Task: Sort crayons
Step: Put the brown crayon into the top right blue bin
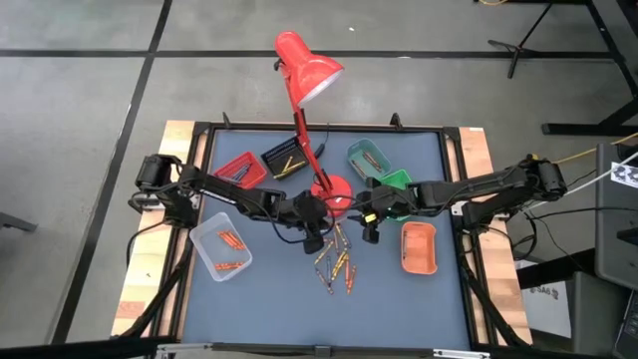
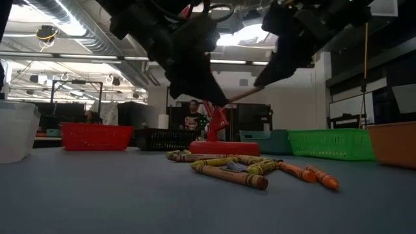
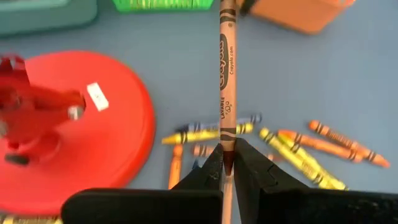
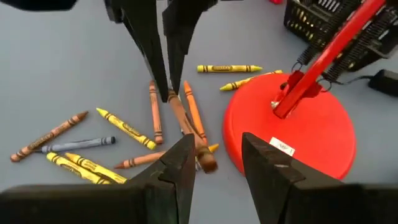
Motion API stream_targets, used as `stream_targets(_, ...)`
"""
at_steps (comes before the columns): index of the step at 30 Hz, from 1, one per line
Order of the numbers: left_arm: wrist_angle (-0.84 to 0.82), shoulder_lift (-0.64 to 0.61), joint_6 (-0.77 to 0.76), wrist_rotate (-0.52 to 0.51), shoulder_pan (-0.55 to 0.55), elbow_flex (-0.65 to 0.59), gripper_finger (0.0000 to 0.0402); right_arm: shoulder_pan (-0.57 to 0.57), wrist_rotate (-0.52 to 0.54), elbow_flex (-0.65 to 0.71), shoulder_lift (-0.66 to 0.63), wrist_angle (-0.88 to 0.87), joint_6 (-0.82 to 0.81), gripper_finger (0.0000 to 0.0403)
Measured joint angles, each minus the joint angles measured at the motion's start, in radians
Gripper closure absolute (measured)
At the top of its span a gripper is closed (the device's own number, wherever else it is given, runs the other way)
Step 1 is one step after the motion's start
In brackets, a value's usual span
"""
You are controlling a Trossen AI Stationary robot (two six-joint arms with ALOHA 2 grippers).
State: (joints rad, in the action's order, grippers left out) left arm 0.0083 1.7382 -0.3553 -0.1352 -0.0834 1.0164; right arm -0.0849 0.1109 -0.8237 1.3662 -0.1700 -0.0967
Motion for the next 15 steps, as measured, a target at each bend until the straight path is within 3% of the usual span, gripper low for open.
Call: stream_targets(15,0.121,0.0,0.076,-0.005,0.003,0.0,0.0398,0.0,-0.079,0.0,0.007,0.003,0.026,0.0274)
